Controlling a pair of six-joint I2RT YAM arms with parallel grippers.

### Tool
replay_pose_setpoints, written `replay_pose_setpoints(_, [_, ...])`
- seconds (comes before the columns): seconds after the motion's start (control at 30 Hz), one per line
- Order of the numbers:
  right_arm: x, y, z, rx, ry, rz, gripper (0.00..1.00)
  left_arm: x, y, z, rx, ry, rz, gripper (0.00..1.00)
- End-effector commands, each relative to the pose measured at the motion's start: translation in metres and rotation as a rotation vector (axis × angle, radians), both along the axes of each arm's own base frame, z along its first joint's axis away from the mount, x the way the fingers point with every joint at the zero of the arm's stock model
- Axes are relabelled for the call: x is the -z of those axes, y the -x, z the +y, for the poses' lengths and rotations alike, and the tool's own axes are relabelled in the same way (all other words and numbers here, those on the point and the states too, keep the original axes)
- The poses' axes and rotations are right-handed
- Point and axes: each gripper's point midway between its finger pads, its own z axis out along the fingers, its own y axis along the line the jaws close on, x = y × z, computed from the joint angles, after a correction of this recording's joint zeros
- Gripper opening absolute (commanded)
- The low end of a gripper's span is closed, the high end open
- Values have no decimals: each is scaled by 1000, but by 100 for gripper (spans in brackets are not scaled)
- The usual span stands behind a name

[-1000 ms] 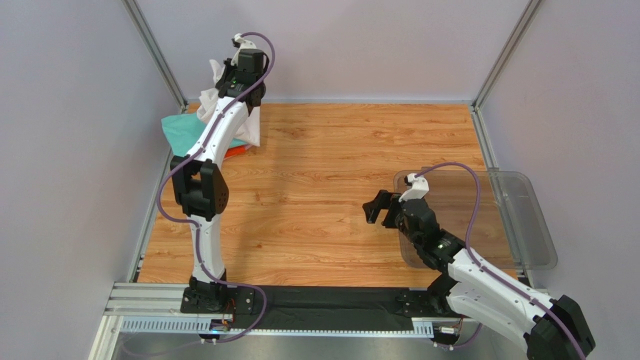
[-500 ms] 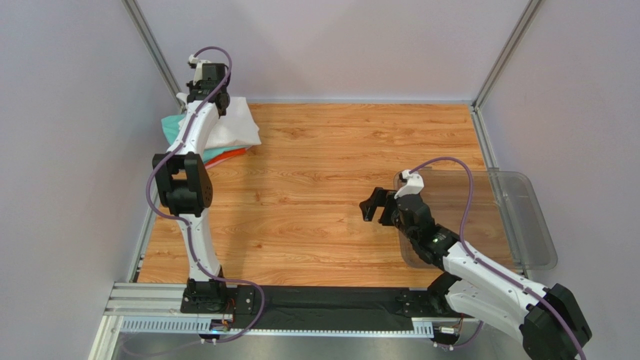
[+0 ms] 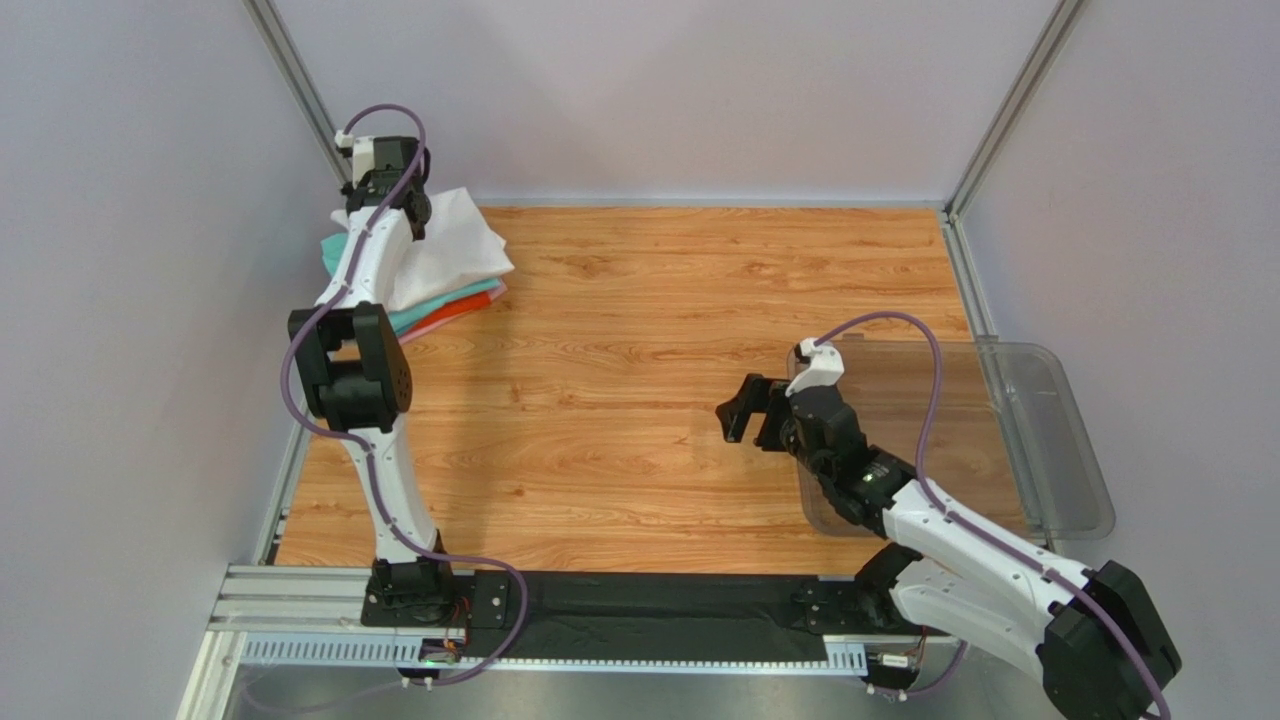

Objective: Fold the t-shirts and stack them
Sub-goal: Neatly place the folded tshirt to the corner, then reset both grippers

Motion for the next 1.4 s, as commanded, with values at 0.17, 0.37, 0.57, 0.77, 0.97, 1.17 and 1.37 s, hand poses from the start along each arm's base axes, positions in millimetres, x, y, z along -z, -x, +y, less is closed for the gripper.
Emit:
replay_pose_setpoints(0.17, [0,-2,2,3,9,23,100,-10,8,14,-95,40,-55,100])
replay_pose_setpoints(0.37, [3,-1,1,8,15,35,100,-41,18,7,-109,92,-144,100])
replay_pose_setpoints(0.57, [-1,2,2,-2,-1,42,100,-89,23,-41,22,281,-305,100])
replay_pose_setpoints(0.77, [2,9,-3,5,1,59,100,-131,43,-130,262,403,-372,100])
replay_pose_setpoints(0.97, [14,21,-8,3,9,112,100,-108,102,-205,434,649,-322,100])
replay_pose_setpoints(1.17, [18,32,-5,-7,-32,159,100,-41,196,-233,468,707,-213,100])
replay_pose_setpoints(1.37, [16,40,-7,-6,-71,160,100,26,274,-247,519,750,-119,100])
